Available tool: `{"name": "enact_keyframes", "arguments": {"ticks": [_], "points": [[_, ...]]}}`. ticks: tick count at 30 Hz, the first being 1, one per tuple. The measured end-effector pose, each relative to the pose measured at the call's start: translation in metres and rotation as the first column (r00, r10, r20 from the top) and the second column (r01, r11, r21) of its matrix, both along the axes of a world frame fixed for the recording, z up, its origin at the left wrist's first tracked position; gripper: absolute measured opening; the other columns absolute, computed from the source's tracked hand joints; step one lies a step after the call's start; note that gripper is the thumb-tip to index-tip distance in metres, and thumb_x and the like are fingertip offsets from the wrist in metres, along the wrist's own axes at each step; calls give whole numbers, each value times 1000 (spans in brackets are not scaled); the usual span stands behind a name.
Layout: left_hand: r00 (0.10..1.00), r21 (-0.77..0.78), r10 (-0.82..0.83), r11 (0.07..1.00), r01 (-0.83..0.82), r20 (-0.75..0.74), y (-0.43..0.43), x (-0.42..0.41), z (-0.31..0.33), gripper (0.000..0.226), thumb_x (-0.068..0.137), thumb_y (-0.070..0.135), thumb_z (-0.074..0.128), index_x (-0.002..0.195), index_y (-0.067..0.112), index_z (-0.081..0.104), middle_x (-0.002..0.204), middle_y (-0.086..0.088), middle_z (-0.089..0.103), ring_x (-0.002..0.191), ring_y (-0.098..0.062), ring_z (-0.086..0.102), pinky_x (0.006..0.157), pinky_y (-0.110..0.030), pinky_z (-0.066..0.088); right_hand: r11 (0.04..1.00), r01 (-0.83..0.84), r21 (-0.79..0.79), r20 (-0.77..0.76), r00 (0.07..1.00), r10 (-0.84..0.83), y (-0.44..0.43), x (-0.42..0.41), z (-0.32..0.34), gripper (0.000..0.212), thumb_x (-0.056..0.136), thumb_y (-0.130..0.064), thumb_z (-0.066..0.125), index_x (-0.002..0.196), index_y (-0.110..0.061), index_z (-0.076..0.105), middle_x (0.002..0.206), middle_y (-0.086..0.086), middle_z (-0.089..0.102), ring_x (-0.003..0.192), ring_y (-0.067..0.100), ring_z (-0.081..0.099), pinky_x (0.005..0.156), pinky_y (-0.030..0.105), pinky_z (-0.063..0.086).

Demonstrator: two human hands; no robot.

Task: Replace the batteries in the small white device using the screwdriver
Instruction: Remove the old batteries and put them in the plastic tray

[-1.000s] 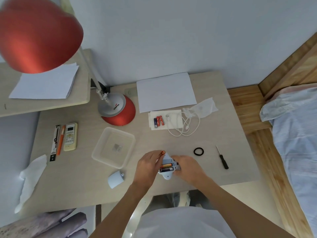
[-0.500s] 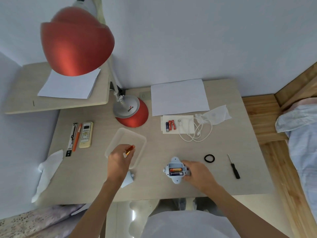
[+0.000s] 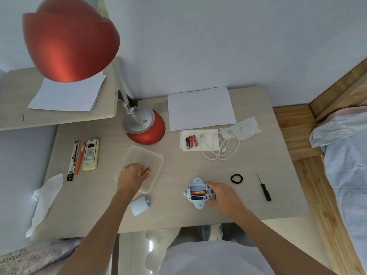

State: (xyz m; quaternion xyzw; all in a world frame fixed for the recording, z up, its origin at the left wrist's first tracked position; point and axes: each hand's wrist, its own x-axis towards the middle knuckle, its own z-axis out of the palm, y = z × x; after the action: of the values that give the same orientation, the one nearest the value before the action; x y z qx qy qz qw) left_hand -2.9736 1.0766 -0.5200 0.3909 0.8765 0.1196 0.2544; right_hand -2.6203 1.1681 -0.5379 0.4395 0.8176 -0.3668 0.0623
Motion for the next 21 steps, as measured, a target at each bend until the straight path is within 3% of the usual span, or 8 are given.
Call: {"name": "enact_keyframes", "arguments": {"ticks": [5, 10, 12, 16, 21], "points": [[991, 201, -49, 977, 73, -123, -20, 11, 18, 35, 95, 33, 80, 122, 12, 76, 119, -4, 76, 108, -25, 70, 93, -42, 60, 1000, 5, -19, -18, 1000, -6, -1, 0, 2, 50, 93, -37, 78, 139, -29, 63, 117, -6, 74, 105, 11, 68, 96, 32, 58], [912, 321, -339, 859, 400, -230, -37, 76, 33, 44, 92, 34, 83, 129, 14, 71, 124, -5, 73, 117, -24, 69, 97, -40, 62, 1000, 3, -13, -11, 1000, -3, -2, 0, 5, 53, 93, -37, 78, 142, -28, 62, 119, -4, 74, 107, 13, 68, 97, 32, 57], [858, 290, -462, 809, 511, -223, -36, 102, 33, 57, 92, 42, 81, 140, 17, 64, 135, -4, 68, 122, -22, 66, 98, -38, 61, 1000, -4, -7, 4, 1000, 4, -1, -1, 6, 53, 93, -36, 77, 143, -27, 60, 120, -3, 74, 109, 15, 68, 97, 32, 56], [770, 110, -615, 765, 635, -166, -27, 136, 15, 85, 90, 57, 78, 160, 28, 39, 163, 0, 45, 147, -21, 47, 116, -35, 47, 1000, -12, 1, 22, 1000, 12, -1, -3, 6, 52, 95, -35, 75, 143, -28, 60, 120, -2, 73, 110, 17, 68, 98, 33, 56], [756, 24, -654, 756, 654, -17, -19, 140, -13, 92, 87, 54, 82, 161, 35, 30, 161, 4, 39, 143, -17, 44, 108, -32, 53, 1000, -21, 15, 28, 999, 21, -1, -3, 6, 52, 95, -34, 74, 144, -28, 59, 118, -2, 73, 106, 16, 68, 97, 35, 57]]}}
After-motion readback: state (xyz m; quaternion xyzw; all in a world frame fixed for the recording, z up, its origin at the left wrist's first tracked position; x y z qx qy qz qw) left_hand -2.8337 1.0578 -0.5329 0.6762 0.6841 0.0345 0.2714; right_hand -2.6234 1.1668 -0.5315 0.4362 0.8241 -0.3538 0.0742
